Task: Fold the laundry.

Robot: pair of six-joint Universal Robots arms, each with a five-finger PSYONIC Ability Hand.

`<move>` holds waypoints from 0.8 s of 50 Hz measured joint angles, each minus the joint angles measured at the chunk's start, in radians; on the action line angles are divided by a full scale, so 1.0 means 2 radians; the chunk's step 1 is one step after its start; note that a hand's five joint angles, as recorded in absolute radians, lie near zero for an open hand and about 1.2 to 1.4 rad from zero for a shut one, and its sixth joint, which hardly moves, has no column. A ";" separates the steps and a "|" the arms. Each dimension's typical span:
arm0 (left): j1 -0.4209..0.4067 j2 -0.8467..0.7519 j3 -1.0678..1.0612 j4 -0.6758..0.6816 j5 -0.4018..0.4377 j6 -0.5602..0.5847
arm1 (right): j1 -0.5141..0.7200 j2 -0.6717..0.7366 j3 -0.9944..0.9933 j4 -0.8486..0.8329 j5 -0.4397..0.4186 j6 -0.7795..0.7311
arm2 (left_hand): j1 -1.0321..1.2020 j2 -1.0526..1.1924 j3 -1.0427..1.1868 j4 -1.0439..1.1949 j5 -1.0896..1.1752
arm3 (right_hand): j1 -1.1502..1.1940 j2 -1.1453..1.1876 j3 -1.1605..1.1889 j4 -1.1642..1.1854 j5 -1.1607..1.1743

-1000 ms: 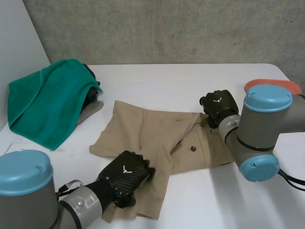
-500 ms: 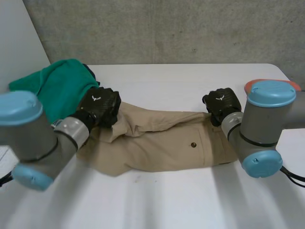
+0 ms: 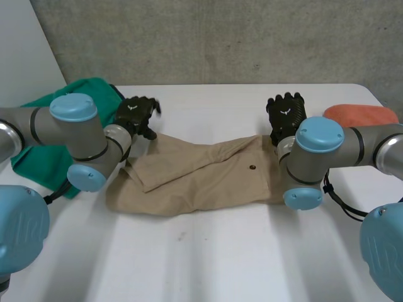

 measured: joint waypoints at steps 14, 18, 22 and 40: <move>-0.005 0.210 -0.221 -0.006 0.051 0.020 | -0.007 -0.147 0.121 0.058 -0.058 0.011 | -0.181 -0.220 -0.225 -0.224 -0.216 | -0.073 -0.090 -0.105 -0.104 -0.093; -0.012 0.249 -0.294 -0.021 0.066 0.054 | -0.012 -0.189 0.170 0.089 -0.089 0.013 | -0.133 -0.173 -0.173 -0.172 -0.164 | -0.073 -0.090 -0.105 -0.104 -0.093; -0.018 0.252 -0.330 -0.025 0.067 0.085 | -0.015 -0.210 0.203 0.116 -0.101 0.013 | -0.097 -0.136 -0.136 -0.135 -0.127 | -0.073 -0.090 -0.105 -0.104 -0.093; -0.014 0.131 -0.217 -0.016 -0.011 0.126 | -0.045 -0.227 0.265 0.109 -0.102 0.011 | 0.228 0.220 0.202 0.225 0.209 | -0.073 -0.090 -0.105 -0.104 -0.093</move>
